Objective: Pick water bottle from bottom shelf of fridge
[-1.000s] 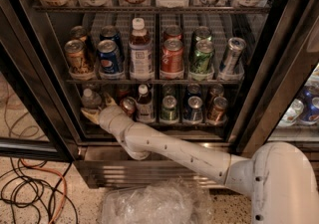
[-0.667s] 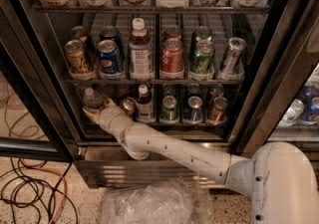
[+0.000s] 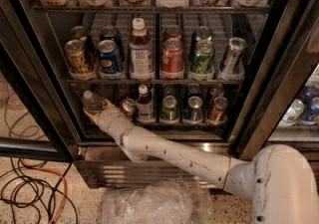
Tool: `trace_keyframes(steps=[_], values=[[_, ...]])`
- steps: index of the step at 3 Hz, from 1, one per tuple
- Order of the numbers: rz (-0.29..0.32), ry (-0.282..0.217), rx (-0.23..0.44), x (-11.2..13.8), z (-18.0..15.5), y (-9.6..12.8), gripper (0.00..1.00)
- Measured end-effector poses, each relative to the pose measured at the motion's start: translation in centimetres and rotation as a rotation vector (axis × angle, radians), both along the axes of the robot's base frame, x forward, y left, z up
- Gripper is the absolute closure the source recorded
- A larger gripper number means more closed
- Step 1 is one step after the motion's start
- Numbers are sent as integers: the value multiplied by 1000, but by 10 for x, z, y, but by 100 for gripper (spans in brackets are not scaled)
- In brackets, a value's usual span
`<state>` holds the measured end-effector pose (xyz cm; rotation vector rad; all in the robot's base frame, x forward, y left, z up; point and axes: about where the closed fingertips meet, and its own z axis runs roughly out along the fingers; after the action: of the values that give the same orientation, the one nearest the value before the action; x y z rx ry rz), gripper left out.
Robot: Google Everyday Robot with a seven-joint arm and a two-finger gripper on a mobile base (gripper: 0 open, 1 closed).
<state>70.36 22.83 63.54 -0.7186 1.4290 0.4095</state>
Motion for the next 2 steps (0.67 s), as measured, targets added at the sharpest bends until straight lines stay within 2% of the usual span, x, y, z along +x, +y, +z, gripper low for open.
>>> trace_keyframes(steps=[2], values=[[-25, -104, -17, -11, 9, -2, 100]])
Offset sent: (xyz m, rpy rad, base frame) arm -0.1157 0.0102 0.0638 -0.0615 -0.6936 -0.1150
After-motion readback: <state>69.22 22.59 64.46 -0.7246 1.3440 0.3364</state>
